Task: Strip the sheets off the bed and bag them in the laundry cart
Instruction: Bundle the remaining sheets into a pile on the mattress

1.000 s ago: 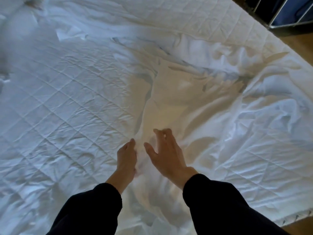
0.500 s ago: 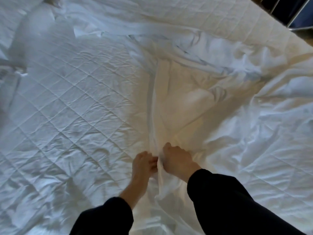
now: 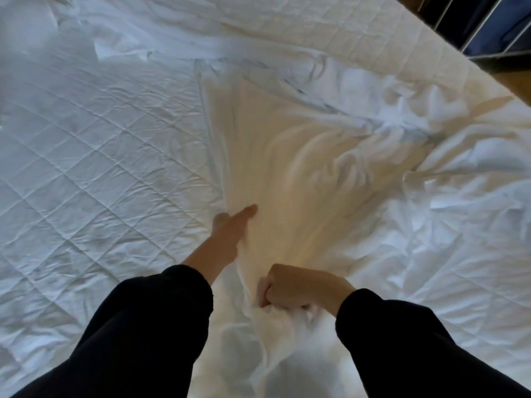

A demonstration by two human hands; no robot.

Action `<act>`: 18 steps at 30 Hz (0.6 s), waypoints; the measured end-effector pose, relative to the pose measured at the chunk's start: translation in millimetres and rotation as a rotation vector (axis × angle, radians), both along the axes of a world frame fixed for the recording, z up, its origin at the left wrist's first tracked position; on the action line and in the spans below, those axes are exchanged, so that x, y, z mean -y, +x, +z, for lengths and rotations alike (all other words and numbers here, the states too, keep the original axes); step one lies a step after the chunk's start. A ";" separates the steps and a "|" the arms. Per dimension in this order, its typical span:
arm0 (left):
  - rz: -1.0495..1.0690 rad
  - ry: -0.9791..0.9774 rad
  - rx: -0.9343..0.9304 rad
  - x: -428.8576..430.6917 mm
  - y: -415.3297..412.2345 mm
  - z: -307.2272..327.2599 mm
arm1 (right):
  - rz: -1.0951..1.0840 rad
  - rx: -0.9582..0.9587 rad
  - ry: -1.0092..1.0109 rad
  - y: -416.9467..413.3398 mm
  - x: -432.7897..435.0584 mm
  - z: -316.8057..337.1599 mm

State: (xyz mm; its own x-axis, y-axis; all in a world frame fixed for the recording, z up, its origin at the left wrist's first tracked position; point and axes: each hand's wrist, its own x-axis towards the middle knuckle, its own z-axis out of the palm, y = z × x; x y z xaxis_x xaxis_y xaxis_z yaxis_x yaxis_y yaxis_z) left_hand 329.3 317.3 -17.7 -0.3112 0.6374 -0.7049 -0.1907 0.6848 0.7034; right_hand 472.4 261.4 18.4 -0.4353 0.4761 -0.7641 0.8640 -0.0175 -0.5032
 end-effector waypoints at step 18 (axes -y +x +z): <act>0.198 0.000 -0.040 43.9 -56.8 7.3 | 0.071 0.075 0.655 -76.0 13.8 -38.6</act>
State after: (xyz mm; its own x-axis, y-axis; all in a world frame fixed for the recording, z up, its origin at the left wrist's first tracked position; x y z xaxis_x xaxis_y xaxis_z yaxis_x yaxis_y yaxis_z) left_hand 272.5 273.4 -10.4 -0.4578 0.5611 -0.6896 -0.2936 0.6367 0.7130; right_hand 396.3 247.7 -20.2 -0.4398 0.8245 -0.3562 0.8849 0.3299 -0.3288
